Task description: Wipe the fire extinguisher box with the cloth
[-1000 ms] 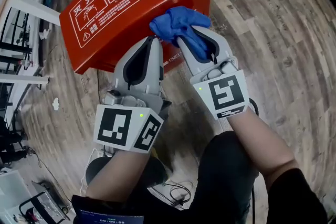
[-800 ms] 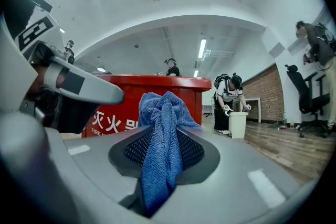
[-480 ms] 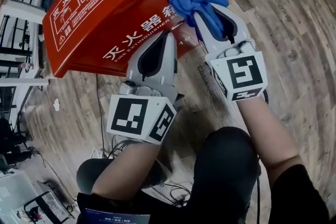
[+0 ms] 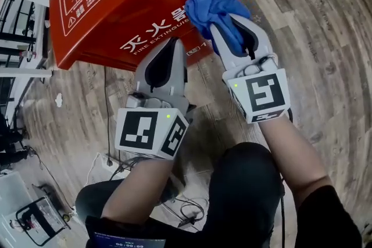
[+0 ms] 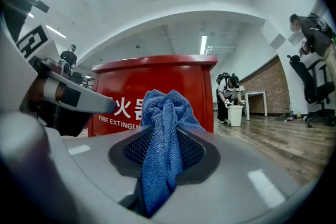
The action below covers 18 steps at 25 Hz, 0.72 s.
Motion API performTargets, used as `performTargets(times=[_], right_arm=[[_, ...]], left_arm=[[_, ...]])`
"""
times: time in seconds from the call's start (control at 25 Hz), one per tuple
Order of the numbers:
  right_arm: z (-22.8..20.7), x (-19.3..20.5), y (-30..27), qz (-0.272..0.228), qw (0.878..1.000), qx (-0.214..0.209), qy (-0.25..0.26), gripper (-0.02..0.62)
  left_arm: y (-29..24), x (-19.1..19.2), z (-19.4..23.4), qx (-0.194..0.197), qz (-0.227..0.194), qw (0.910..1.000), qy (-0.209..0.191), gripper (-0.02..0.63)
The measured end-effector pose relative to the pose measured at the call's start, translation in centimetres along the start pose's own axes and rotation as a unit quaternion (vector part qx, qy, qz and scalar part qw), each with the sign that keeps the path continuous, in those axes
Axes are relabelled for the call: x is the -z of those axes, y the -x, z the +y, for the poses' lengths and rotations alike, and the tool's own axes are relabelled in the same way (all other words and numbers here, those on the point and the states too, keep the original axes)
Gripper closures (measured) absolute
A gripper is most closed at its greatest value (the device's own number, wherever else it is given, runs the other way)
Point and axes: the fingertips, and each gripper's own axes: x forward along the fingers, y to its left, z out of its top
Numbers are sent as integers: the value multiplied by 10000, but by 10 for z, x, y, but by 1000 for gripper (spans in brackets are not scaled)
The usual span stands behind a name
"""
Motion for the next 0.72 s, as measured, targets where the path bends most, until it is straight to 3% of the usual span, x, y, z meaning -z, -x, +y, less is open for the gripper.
performTargets(times=[0.4,0.72], right_arm=[[116,21,-19,113,9902,-1390,105,466],[180,37,-32,54,9780,-2083,65,466]], left_arm=[[46,35,59,-909,94,9956,200,603],[92,65,98,-1559,239,9870,303,603]])
